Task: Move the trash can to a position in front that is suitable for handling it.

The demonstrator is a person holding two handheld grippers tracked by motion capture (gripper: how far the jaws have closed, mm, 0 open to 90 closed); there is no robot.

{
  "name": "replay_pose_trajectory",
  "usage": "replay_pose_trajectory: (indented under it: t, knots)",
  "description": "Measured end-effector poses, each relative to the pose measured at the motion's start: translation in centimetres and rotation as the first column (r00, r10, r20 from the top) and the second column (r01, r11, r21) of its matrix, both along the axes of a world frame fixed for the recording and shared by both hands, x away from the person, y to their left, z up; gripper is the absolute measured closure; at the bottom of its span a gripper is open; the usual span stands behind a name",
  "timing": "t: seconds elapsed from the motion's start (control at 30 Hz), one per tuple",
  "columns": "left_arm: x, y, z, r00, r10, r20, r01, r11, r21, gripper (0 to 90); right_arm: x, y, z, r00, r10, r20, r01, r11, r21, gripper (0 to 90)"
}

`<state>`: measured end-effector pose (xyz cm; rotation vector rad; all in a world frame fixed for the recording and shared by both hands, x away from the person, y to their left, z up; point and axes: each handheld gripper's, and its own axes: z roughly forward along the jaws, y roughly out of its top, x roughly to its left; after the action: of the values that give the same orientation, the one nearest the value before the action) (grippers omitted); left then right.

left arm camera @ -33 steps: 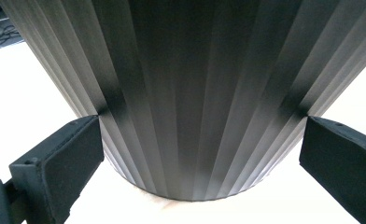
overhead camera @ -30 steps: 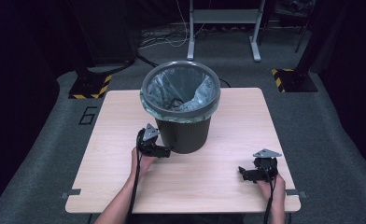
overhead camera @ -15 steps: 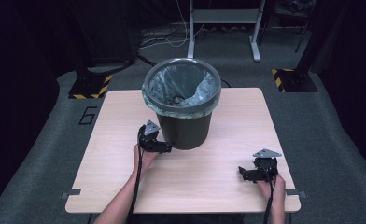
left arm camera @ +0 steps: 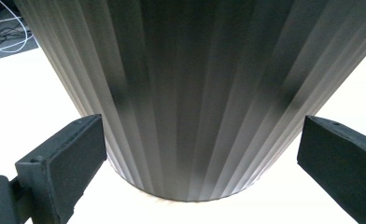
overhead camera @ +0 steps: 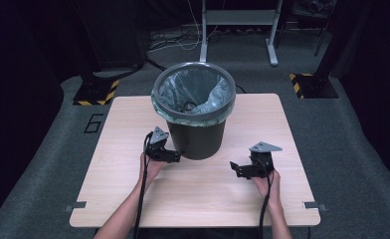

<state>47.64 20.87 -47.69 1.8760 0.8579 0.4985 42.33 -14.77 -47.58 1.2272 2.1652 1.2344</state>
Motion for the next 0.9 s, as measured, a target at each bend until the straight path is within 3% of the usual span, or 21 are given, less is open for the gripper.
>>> replay_pose_trajectory:
  t: [0.1, 0.17, 0.23, 0.4, 0.47, 0.57, 0.73, 0.83, 0.9]
  knots:
    - [0.2, 0.3, 0.0, 1.0000, -0.002, -0.005, 0.002, 0.9998, -0.018, 1.9, 2.5, 2.9, 1.3, 0.9994, 0.034, 0.012, -0.034, 0.999, 0.006, 0.9]
    - [0.5, 0.4, 0.0, 0.9999, -0.010, -0.011, 0.010, 0.9998, -0.019, 1.5, 2.9, 3.4, 1.4, 0.9991, 0.042, 0.011, -0.042, 0.999, 0.006, 1.2]
    - [0.7, 0.5, 0.0, 0.9995, -0.025, -0.018, 0.024, 0.9993, -0.029, 1.3, 4.4, 4.7, 1.8, 0.9984, 0.057, -0.005, -0.056, 0.998, 0.017, 2.6]
    - [1.0, 0.6, 0.4, 0.9988, -0.047, -0.010, 0.047, 0.9989, -0.005, 1.0, 5.9, 5.7, 1.9, 0.9977, 0.067, 0.006, -0.068, 0.997, 0.042, 6.0]
    - [1.1, 0.6, 0.5, 0.9986, -0.052, -0.008, 0.052, 0.9987, 0.001, 1.1, 6.4, 6.0, 2.0, 0.9961, 0.089, -0.002, -0.088, 0.995, 0.047, 2.6]
    - [1.3, 0.6, 0.7, 0.9989, -0.047, -0.006, 0.047, 0.9989, 0.001, 1.4, 6.6, 6.3, 2.0, 0.9955, 0.095, -0.003, -0.095, 0.995, 0.039, 1.8]
    - [1.9, 0.5, 1.1, 0.9993, -0.035, -0.008, 0.035, 0.9994, -0.002, 2.1, 7.6, 7.1, 2.4, 0.9920, 0.125, 0.022, -0.124, 0.992, -0.020, 0.2]
    - [2.2, 0.5, 1.1, 0.9994, -0.033, -0.008, 0.033, 0.9994, 0.003, 1.8, 8.0, 7.3, 2.6, 0.9915, 0.129, 0.018, -0.129, 0.991, -0.021, 0.0]
    - [2.5, 0.5, 1.1, 0.9993, -0.036, -0.013, 0.036, 0.9994, 0.000, 1.9, 8.5, 7.4, 2.7, 0.9904, 0.137, 0.020, -0.137, 0.991, 0.007, 0.0]
